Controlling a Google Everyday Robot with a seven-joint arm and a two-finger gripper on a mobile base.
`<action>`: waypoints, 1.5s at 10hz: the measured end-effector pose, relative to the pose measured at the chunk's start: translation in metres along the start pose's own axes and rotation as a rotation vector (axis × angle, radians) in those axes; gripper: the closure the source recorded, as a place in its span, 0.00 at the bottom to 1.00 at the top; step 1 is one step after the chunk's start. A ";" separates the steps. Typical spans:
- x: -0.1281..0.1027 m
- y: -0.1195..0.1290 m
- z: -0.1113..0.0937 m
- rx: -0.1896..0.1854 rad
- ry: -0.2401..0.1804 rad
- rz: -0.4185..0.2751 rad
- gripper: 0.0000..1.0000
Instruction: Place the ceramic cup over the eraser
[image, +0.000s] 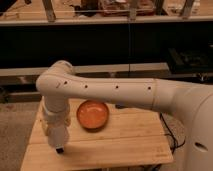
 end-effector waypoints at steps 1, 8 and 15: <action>0.000 -0.003 0.000 0.012 0.009 -0.006 1.00; 0.010 -0.013 0.012 0.008 0.074 -0.020 1.00; 0.032 0.002 0.035 -0.033 0.127 -0.001 0.98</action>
